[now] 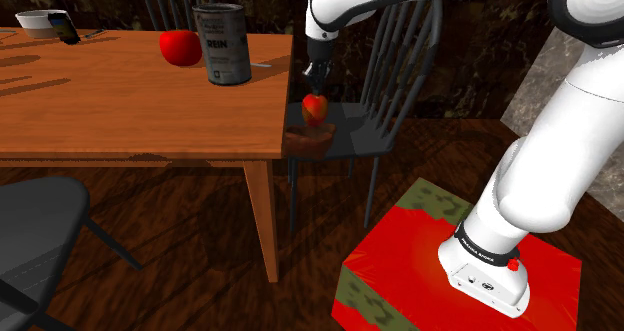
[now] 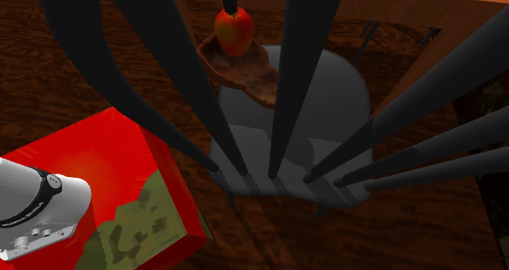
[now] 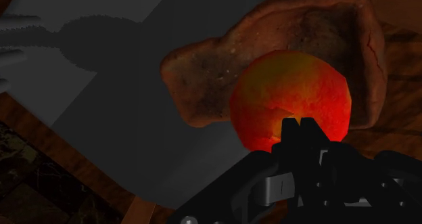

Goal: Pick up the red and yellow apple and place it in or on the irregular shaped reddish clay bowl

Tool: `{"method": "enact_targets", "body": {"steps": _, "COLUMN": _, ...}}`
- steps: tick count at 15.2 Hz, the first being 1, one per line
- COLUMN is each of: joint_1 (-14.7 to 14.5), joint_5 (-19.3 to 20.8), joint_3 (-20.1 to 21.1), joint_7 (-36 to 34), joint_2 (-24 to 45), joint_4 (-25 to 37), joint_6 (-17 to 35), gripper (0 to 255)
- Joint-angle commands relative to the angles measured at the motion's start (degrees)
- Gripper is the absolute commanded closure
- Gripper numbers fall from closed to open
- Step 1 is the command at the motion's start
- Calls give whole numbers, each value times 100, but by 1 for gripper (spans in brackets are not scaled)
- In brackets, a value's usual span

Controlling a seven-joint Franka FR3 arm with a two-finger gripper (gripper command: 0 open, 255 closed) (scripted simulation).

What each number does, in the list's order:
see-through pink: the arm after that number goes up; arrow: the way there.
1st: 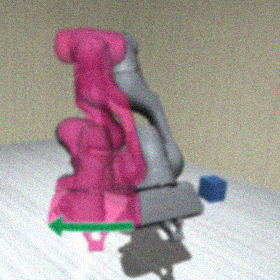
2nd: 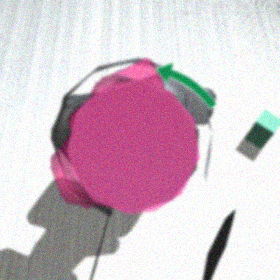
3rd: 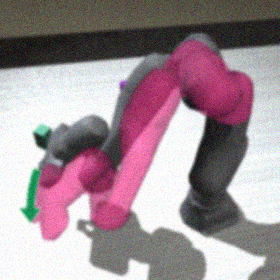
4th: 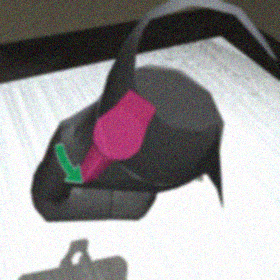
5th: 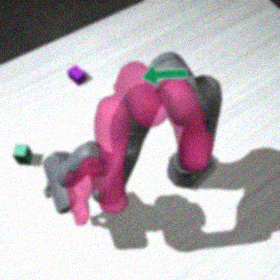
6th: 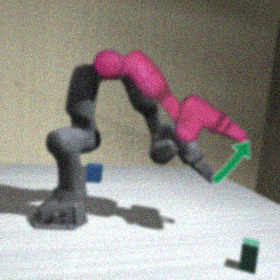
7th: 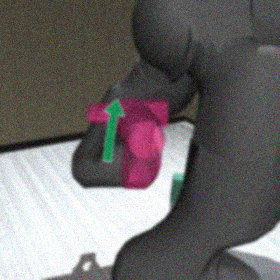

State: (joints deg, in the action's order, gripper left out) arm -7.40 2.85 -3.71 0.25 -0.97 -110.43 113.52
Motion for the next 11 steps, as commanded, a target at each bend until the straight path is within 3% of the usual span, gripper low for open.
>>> {"method": "enact_targets", "body": {"steps": 1, "joint_1": 0, "joint_5": 0, "joint_3": 0, "joint_7": 0, "joint_2": -1, "joint_4": 0, "joint_6": 1, "gripper": 255}}
{"method": "enact_targets", "body": {"steps": 2, "joint_1": 0, "joint_5": 0, "joint_3": 0, "joint_7": 0, "joint_2": -1, "joint_4": -1, "joint_6": 2, "gripper": 0}}
{"method": "enact_targets", "body": {"steps": 7, "joint_1": 0, "joint_5": 0, "joint_3": 0, "joint_7": 0, "joint_2": -1, "joint_4": -1, "joint_6": 1, "gripper": 0}}
{"method": "enact_targets", "body": {"steps": 11, "joint_1": -16, "joint_5": -2, "joint_3": 17, "joint_7": 1, "joint_2": -123, "joint_4": 584, "joint_6": -705, "gripper": 0}}
